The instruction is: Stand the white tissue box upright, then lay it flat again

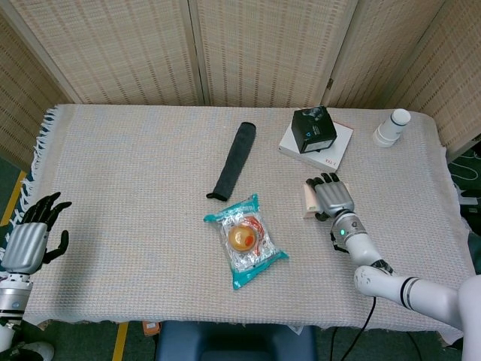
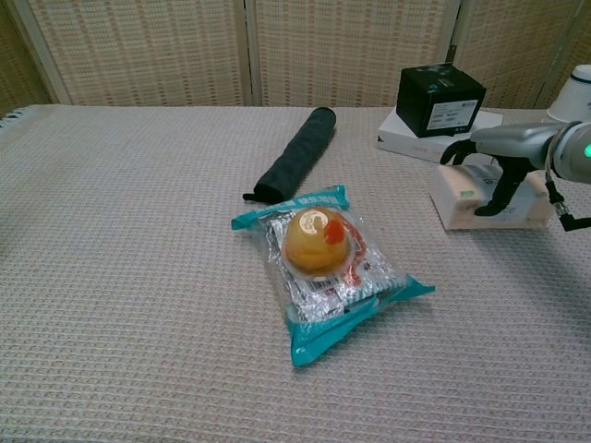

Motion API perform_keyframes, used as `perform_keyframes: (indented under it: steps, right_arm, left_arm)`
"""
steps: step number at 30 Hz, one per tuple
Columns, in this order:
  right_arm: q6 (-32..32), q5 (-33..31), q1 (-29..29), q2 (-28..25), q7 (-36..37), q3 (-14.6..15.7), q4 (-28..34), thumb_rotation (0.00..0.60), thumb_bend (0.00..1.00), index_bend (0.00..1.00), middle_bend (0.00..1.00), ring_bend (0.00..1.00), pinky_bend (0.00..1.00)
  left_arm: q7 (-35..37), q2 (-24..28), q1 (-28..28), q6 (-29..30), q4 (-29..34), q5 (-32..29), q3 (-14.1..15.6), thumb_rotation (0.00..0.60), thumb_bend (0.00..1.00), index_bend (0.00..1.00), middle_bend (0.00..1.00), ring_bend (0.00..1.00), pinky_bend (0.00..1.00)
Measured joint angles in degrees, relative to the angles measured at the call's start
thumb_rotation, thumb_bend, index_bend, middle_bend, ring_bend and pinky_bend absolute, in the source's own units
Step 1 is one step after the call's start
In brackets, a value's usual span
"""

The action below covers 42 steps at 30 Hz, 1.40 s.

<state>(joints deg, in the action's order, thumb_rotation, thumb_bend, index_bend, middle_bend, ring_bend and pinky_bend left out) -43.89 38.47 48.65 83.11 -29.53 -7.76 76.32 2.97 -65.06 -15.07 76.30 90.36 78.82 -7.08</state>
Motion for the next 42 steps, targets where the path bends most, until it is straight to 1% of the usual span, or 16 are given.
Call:
perform_keyframes:
  steps: [10, 16, 20, 23, 26, 29, 30, 32, 33, 35, 36, 38, 39, 41, 42]
  right_arm:
    - [-1.09, -0.68, 0.54, 0.41, -0.53, 0.76, -0.45, 0.6, 0.21, 0.29, 0.28, 0.08, 0.0]
    - [-2.9, 2.18, 0.05, 1.0, 1.07, 0.5, -1.13, 0.6, 0.21, 0.37, 0.37, 0.14, 0.0]
    - [-3.65, 5.07, -0.95, 1.16, 5.36, -0.49, -1.23, 0.6, 0.21, 0.38, 0.38, 0.15, 0.0]
    - [-4.21, 7.96, -2.53, 0.81, 12.55, -2.19, -0.36, 0.6, 0.21, 0.38, 0.38, 0.15, 0.0]
    - [-5.18, 11.7, -4.89, 0.5, 23.98, -4.18, 0.35, 0.6, 0.21, 0.38, 0.38, 0.15, 0.0]
    - [-6.27, 16.11, -7.43, 0.63, 39.08, -5.81, -0.17, 0.6, 0.21, 0.38, 0.38, 0.15, 0.0]
    - [-6.66, 18.12, -8.37, 0.82, 45.86, -6.26, -0.86, 0.6, 0.21, 0.38, 0.38, 0.15, 0.0]
    - [-7.13, 21.48, -9.62, 1.12, 56.45, -6.61, -2.4, 0.6, 0.21, 0.38, 0.38, 0.15, 0.0]
    - [-7.45, 24.17, -10.32, 1.28, 63.71, -6.5, -3.7, 0.6, 0.21, 0.38, 0.38, 0.15, 0.0]
    - [-8.12, 28.7, -11.16, 1.62, 74.71, -5.93, -6.16, 0.6, 0.21, 0.38, 0.38, 0.15, 0.0]
    - [-8.72, 31.71, -11.55, 2.04, 82.02, -5.41, -8.27, 0.6, 0.21, 0.38, 0.38, 0.15, 0.0]
    - [-9.78, 36.1, -11.92, 3.04, 92.7, -4.46, -12.25, 0.6, 0.21, 0.38, 0.38, 0.15, 0.0]
    - [-10.57, 38.92, -12.05, 3.96, 99.49, -3.75, -15.51, 0.6, 0.21, 0.38, 0.38, 0.15, 0.0]
    - [-11.78, 42.93, -12.07, 5.75, 108.86, -2.54, -21.41, 0.6, 0.21, 0.38, 0.38, 0.15, 0.0]
    - [-12.59, 45.32, -12.02, 7.16, 114.3, -1.68, -25.82, 0.6, 0.21, 0.38, 0.38, 0.15, 0.0]
  left_arm:
    - [-0.1, 0.0, 0.04, -0.06, 0.08, -0.2, -0.04, 0.6, 0.55, 0.19, 0.0, 0.0, 0.12]
    - [-0.26, -0.02, -0.02, -0.24, 0.1, -0.21, 0.01, 0.6, 0.55, 0.19, 0.0, 0.0, 0.12]
    - [-0.21, 0.05, 0.02, -0.17, 0.27, -0.22, -0.02, 0.6, 0.55, 0.19, 0.0, 0.0, 0.12]
    - [-0.19, 0.12, 0.12, 0.09, 0.35, -0.14, -0.05, 0.6, 0.55, 0.19, 0.0, 0.0, 0.12]
    - [-0.31, 0.18, 0.15, 0.1, 0.52, -0.07, 0.01, 0.6, 0.55, 0.19, 0.0, 0.0, 0.12]
    - [-0.42, 0.24, 0.14, 0.0, 0.56, 0.0, 0.09, 0.6, 0.55, 0.19, 0.0, 0.0, 0.12]
    - [-0.5, 0.23, 0.14, 0.03, 0.58, 0.02, 0.1, 0.6, 0.55, 0.19, 0.0, 0.0, 0.12]
    - [-0.67, 0.18, 0.12, 0.02, 0.61, 0.02, 0.1, 0.6, 0.55, 0.19, 0.0, 0.0, 0.12]
    - [-0.8, 0.12, 0.07, -0.04, 0.62, -0.02, 0.09, 0.6, 0.55, 0.19, 0.0, 0.0, 0.12]
    - [-1.03, 0.02, 0.03, -0.12, 0.59, -0.04, 0.12, 0.6, 0.55, 0.19, 0.0, 0.0, 0.12]
    - [-1.18, -0.04, -0.01, -0.21, 0.55, -0.06, 0.15, 0.6, 0.55, 0.19, 0.0, 0.0, 0.12]
    - [-1.37, -0.08, -0.05, -0.38, 0.51, -0.2, 0.18, 0.6, 0.55, 0.19, 0.0, 0.0, 0.12]
    - [-1.41, -0.08, -0.06, -0.45, 0.49, -0.36, 0.16, 0.6, 0.55, 0.19, 0.0, 0.0, 0.12]
    - [-1.41, -0.11, -0.09, -0.59, 0.43, -0.67, 0.06, 0.6, 0.55, 0.19, 0.0, 0.0, 0.12]
    - [-1.39, -0.14, -0.14, -0.77, 0.32, -0.9, 0.0, 0.6, 0.55, 0.19, 0.0, 0.0, 0.12]
